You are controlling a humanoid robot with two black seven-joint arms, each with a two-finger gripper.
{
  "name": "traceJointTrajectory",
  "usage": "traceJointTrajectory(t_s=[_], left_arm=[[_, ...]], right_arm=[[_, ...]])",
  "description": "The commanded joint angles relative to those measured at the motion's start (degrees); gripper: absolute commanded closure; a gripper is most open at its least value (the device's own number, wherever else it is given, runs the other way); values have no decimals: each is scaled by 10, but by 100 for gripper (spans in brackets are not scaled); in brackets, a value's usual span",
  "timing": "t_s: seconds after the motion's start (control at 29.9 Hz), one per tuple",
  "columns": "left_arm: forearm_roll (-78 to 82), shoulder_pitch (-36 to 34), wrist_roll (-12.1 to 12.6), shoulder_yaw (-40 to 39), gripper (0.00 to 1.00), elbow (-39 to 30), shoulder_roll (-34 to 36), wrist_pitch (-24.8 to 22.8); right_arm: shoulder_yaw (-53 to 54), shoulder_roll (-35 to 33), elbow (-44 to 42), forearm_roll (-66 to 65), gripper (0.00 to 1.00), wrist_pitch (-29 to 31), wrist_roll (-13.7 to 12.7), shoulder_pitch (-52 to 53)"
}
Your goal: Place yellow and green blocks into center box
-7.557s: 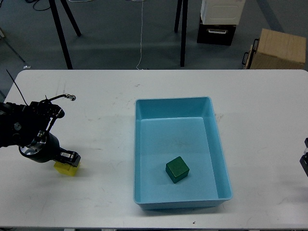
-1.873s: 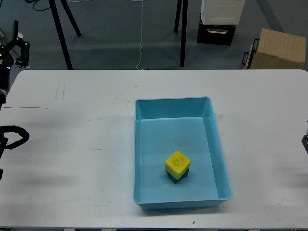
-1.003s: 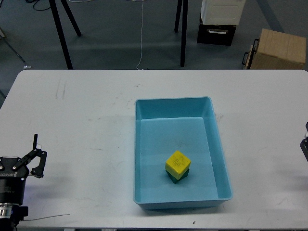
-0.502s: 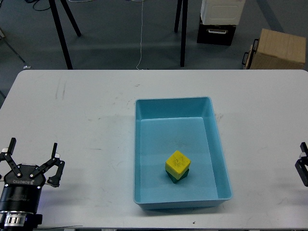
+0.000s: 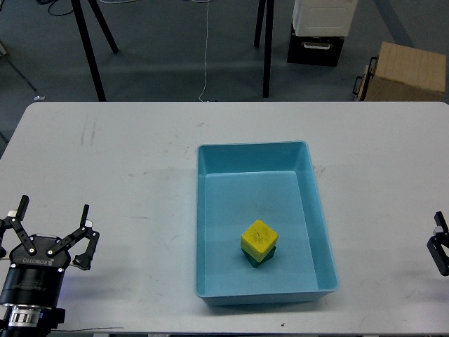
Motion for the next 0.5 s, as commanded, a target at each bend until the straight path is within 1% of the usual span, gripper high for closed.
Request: traceJointTrajectory(t_s=[0.0, 0.47], left_arm=[[0, 2, 1, 0, 0, 0, 1, 0], [0, 1, 1, 1, 0, 0, 2, 0]], right_arm=[[3, 0, -1, 0, 0, 0, 0, 0], [3, 0, -1, 0, 0, 0, 1, 2]])
